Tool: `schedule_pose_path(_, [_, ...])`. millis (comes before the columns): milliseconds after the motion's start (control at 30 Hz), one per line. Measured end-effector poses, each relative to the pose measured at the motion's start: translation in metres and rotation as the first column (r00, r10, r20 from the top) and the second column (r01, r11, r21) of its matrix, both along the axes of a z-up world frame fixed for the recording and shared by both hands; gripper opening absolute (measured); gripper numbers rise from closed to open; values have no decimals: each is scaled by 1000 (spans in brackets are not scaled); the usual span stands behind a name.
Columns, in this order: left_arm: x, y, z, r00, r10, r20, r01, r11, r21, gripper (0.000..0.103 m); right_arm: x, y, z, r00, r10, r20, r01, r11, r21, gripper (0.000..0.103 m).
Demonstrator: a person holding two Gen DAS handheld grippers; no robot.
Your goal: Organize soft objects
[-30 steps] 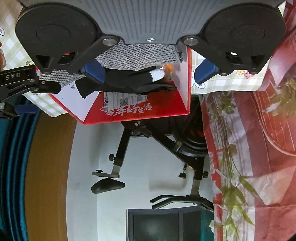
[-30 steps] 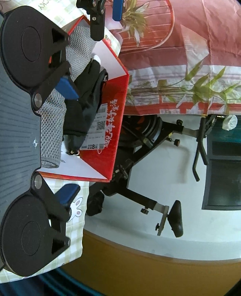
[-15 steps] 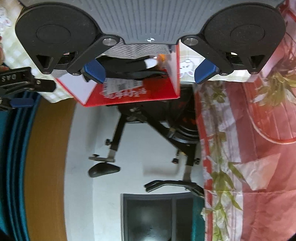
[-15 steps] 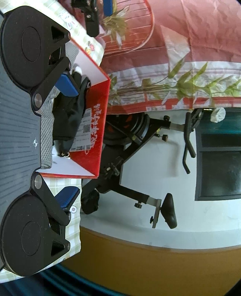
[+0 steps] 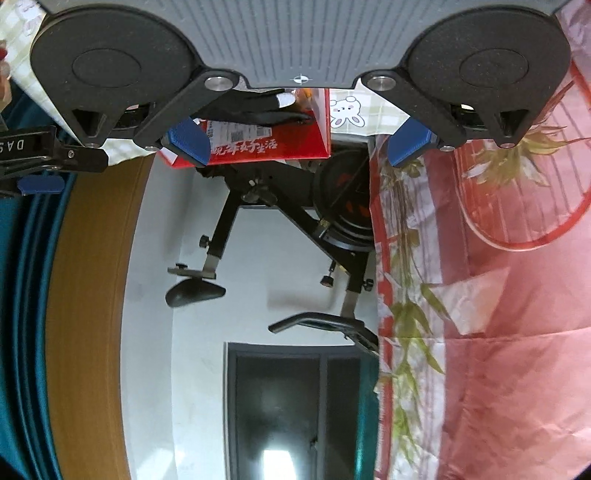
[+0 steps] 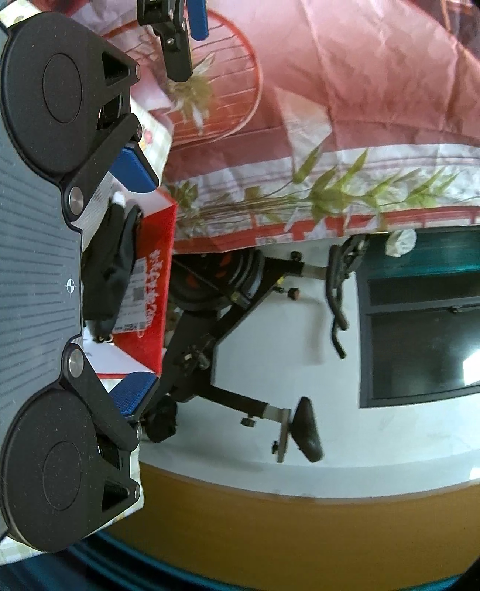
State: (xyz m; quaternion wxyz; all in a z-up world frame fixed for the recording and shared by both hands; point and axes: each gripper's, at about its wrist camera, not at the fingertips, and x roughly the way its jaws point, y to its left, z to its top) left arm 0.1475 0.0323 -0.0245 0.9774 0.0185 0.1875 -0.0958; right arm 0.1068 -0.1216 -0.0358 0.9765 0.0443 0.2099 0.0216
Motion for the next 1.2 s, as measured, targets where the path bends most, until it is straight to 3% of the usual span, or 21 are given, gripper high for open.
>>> schedule_pose_path(100, [-21, 8, 19, 1000, 8, 9, -7, 1000, -18, 103, -19, 5, 21, 999, -24, 47, 25, 999, -23, 103])
schedule_pose_path(233, [-47, 8, 40, 999, 15, 51, -16, 1000, 13, 103, -46, 9, 44, 996, -40, 85, 42, 999, -29, 103])
schedule_pose_path(367, [-71, 2, 53, 994, 5, 108, -11, 998, 56, 103, -66, 10, 59, 993, -52, 109, 53, 999, -12, 103])
schedule_pose_path(467, [-82, 1, 59, 992, -7, 123, 2, 999, 47, 103, -75, 13, 64, 992, -48, 115, 49, 999, -5, 103])
schedule_pose_path(700, [-90, -6, 65, 989, 23, 148, -31, 998, 50, 103, -84, 13, 73, 990, -49, 132, 50, 999, -8, 103])
schedule_pose_path(1200, [-81, -2, 57, 993, 35, 109, -41, 998, 53, 103, -84, 11, 66, 991, -68, 113, 70, 997, -19, 103])
